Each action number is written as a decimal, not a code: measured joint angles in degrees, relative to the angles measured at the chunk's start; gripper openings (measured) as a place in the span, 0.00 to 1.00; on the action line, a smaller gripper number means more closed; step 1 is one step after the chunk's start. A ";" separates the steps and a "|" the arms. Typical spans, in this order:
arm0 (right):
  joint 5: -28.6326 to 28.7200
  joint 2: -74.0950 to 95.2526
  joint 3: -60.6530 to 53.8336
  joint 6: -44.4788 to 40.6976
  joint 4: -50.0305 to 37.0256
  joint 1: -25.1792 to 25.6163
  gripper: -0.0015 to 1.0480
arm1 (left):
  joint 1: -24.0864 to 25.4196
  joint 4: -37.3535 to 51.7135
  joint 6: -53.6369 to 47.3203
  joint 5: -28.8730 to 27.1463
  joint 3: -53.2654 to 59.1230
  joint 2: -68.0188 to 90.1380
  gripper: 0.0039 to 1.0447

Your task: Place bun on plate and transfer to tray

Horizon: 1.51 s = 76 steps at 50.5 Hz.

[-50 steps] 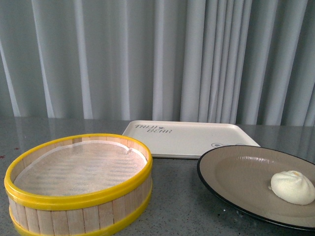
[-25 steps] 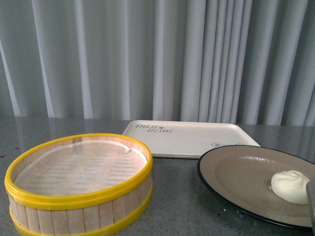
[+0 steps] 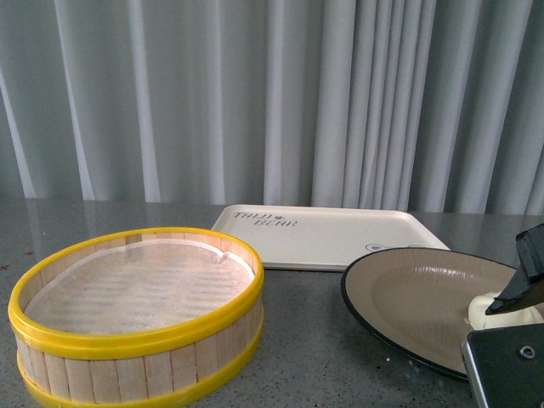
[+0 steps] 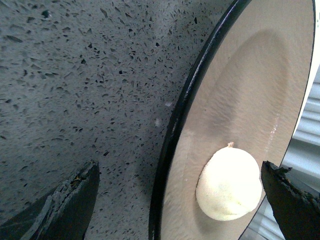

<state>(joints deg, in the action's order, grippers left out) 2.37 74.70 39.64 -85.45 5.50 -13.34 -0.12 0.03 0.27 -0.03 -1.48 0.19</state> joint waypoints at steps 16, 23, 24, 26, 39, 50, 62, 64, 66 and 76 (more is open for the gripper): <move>-1.07 4.17 0.04 -3.26 -5.05 -0.07 0.59 | 0.00 0.00 0.00 0.02 0.00 0.00 0.94; -0.87 4.66 -0.37 -3.72 -8.74 0.44 0.38 | 0.00 0.00 0.00 0.02 0.00 0.00 0.94; -0.87 4.66 -0.59 -3.82 -9.35 0.52 0.35 | 0.00 0.00 0.00 0.00 0.00 0.00 0.94; -0.77 4.66 -1.03 -4.39 -10.60 0.63 0.28 | 0.00 0.00 0.00 0.00 0.00 0.00 0.94; -0.26 3.93 -5.97 -5.86 -21.22 1.31 0.03 | 0.00 0.00 0.00 0.00 0.00 0.00 0.94; 0.35 2.97 -7.34 -7.28 -27.50 2.10 0.03 | 0.00 0.00 0.00 0.02 -0.02 0.00 0.94; 4.90 1.44 -0.59 -4.20 -23.17 4.31 0.03 | 0.00 0.00 0.00 0.02 -0.02 0.00 0.94; 8.55 1.46 2.10 -2.99 -19.19 5.22 0.03 | 0.00 0.00 0.00 0.00 0.00 0.00 0.94; 10.51 1.95 3.89 -2.16 -17.46 5.95 0.03 | 0.00 0.00 0.00 0.00 0.00 0.00 0.94; 13.53 11.02 14.36 -3.02 -13.55 9.22 0.03 | 0.00 0.00 0.00 0.02 0.00 0.00 0.94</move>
<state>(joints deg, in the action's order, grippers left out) 15.90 85.71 54.00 -88.47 -8.05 -4.12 -0.12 0.03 0.27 -0.01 -1.48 0.19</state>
